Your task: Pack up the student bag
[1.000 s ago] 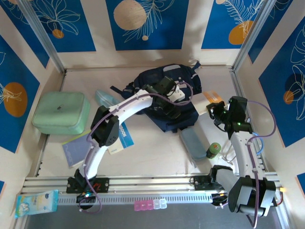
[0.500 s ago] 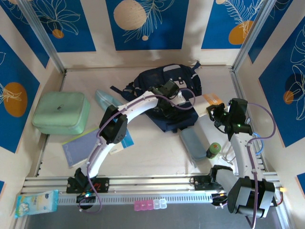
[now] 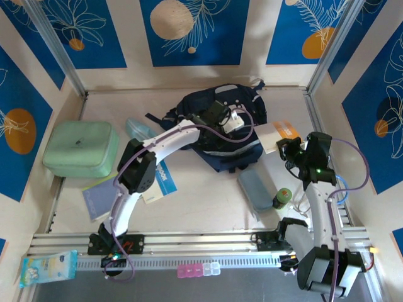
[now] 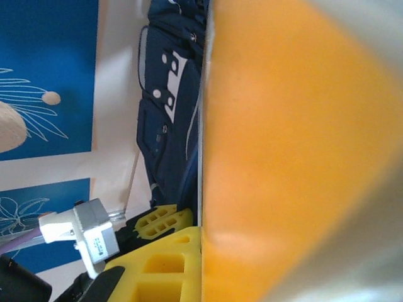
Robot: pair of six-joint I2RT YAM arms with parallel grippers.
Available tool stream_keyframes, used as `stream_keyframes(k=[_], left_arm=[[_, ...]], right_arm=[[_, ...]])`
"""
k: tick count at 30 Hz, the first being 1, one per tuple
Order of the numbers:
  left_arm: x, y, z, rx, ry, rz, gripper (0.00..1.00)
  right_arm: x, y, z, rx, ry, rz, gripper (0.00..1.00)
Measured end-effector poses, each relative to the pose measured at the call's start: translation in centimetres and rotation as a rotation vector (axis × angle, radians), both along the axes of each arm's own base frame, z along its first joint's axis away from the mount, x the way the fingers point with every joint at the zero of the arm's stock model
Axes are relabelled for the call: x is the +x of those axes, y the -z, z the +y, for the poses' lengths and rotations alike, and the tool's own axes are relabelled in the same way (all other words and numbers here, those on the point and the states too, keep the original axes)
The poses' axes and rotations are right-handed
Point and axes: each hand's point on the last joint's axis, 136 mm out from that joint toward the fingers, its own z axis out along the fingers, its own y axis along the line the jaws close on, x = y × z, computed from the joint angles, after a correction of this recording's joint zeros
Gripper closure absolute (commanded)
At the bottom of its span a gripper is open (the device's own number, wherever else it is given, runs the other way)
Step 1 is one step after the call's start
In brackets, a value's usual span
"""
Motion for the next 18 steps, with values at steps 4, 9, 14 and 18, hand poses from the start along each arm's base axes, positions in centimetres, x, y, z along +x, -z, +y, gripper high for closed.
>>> stream_keyframes(k=[4, 9, 14, 18], left_arm=[[0.5, -2.3, 0.5, -0.072, -0.065, -0.029, 1.0], [1.7, -5.1, 1.2, -0.153, -0.175, -0.085, 1.0], [3.3, -6.6, 1.9, -0.189, -0.284, -0.13, 1.0], [4.3, -6.7, 2.8, -0.207, -0.35, -0.122, 1.0]], right_arm=[[-0.7, -1.3, -0.5, -0.021, 0.039, -0.032, 1.0], [-1.2, -0.8, -1.0, -0.029, 0.073, -0.001, 1.0], [-1.6, -0.5, -1.3, -0.041, 0.095, 0.016, 1.0], [-2.1, -0.7, -1.6, -0.057, 0.115, 0.012, 1.0]])
